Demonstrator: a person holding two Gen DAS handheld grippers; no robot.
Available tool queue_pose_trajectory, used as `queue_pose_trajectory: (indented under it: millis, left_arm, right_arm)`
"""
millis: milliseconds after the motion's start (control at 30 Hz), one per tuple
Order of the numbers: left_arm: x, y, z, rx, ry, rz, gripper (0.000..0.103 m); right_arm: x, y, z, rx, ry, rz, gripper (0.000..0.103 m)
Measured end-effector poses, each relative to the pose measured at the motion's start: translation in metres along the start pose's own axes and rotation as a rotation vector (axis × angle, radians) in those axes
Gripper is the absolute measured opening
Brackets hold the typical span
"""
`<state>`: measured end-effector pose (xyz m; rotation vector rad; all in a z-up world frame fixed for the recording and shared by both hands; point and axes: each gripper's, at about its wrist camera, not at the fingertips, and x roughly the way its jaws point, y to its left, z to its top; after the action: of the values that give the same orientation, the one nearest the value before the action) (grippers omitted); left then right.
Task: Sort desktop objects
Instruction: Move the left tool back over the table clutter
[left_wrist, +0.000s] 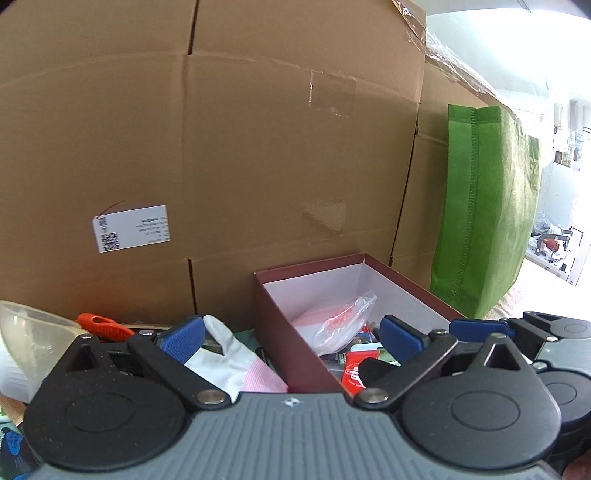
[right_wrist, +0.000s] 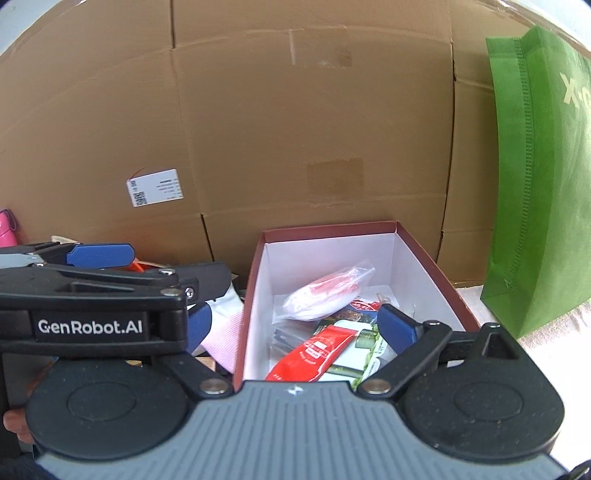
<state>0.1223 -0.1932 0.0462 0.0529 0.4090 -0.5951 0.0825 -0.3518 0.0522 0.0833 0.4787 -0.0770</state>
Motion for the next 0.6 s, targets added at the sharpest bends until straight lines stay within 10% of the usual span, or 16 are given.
queue_pose_trajectory:
  millis: [600]
  left_arm:
    - [-0.107,0.068,-0.091,-0.144,-0.001,0.12,0.103]
  right_arm:
    - [-0.047,0.113,-0.074,-0.137,-0.058,0.161,0.094]
